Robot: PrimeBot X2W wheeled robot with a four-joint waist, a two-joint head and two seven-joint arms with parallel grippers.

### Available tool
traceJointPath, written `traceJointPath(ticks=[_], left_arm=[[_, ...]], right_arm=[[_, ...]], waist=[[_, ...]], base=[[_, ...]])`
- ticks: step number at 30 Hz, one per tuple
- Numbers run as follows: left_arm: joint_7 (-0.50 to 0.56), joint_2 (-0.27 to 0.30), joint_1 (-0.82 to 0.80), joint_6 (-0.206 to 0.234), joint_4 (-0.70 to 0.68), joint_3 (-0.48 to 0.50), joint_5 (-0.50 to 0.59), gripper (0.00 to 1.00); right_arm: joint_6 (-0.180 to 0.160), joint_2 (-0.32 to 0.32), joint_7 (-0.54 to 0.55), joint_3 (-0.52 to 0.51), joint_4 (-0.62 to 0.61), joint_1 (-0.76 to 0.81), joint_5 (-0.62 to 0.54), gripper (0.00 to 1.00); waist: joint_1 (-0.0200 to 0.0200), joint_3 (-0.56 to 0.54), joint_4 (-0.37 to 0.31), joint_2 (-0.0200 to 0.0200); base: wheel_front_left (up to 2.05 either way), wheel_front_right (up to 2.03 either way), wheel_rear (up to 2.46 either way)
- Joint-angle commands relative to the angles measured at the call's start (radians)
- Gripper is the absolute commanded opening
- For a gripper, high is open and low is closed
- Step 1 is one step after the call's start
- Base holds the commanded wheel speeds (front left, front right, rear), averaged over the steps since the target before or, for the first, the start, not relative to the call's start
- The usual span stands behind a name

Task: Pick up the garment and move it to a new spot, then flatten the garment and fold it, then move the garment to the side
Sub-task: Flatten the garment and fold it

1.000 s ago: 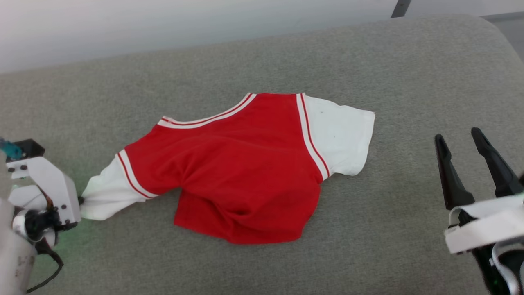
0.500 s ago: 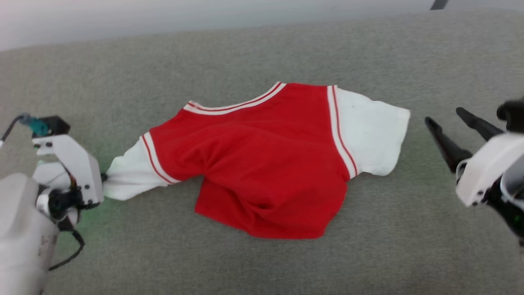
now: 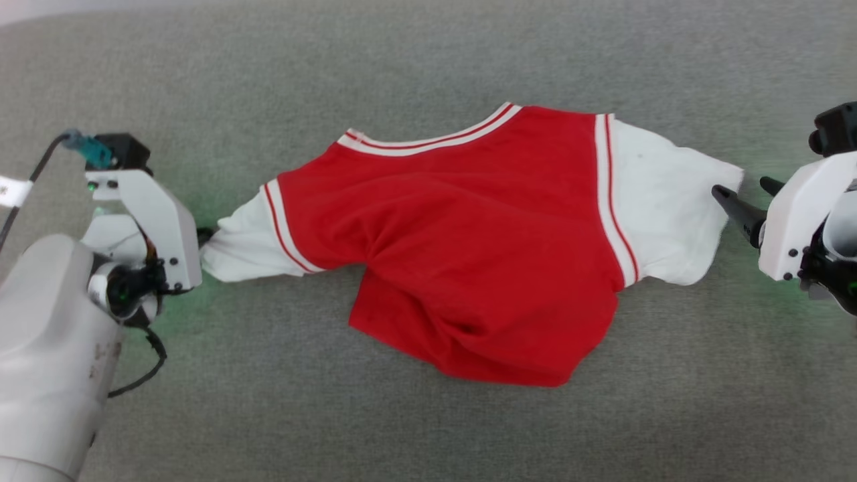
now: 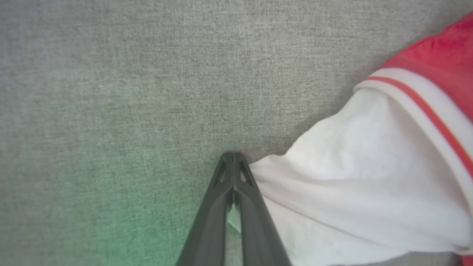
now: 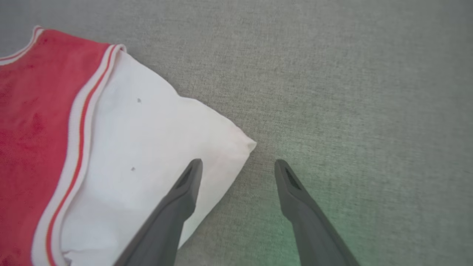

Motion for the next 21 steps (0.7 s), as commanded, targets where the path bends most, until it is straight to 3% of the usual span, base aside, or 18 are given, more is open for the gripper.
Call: traceJointPath(ticks=[1,5,6,7,8,9,14,21], left_arm=[[0.003,-0.057,0.033,-0.006,0.021,-0.032,0.002,0.0],[0.001,-0.066,0.02,-0.009,0.033,-0.046,-0.003,0.0],[0.0,-0.067,0.017,-0.01,0.036,-0.049,-0.005,0.0],[0.0,-0.067,0.017,-0.01,0.036,-0.049,-0.005,0.0],[-0.002,-0.067,0.014,-0.01,0.039,-0.051,-0.006,0.0],[-0.002,-0.066,0.012,-0.011,0.042,-0.053,-0.008,0.0],[0.002,-0.055,-0.012,-0.011,0.053,-0.06,-0.015,0.0],[-0.002,-0.028,-0.096,-0.012,0.035,-0.068,-0.005,0.0]], right_arm=[[-0.001,0.011,0.017,0.004,0.039,-0.029,0.005,1.0],[0.0,0.039,0.069,0.038,0.138,-0.062,0.012,1.0],[0.0,0.042,0.079,0.046,0.159,-0.069,0.012,0.93],[0.0,0.042,0.079,0.046,0.159,-0.069,0.012,0.93],[0.0,0.049,0.086,0.049,0.175,-0.078,0.016,0.14],[0.0,0.056,0.094,0.054,0.19,-0.088,0.017,0.0],[0.0,0.055,0.103,0.07,0.23,-0.142,0.029,0.0],[0.0,0.023,0.032,0.133,0.179,-0.207,0.066,0.0]], waist=[[0.0,0.02,0.018,0.0],[0.0,0.026,0.027,0.0],[0.0,0.026,0.028,0.0],[0.0,0.026,0.028,0.0],[0.0,0.025,0.028,0.0],[0.0,0.022,0.027,0.0],[0.0,-0.004,0.022,0.0],[0.0,-0.083,0.015,0.0]], base=[[0.0,0.0,0.0],[0.0,0.0,0.0],[0.0,0.0,0.0],[0.0,0.0,0.0],[0.0,0.0,0.0],[0.0,0.0,0.0],[0.0,0.0,0.0],[0.0,0.0,0.0]])
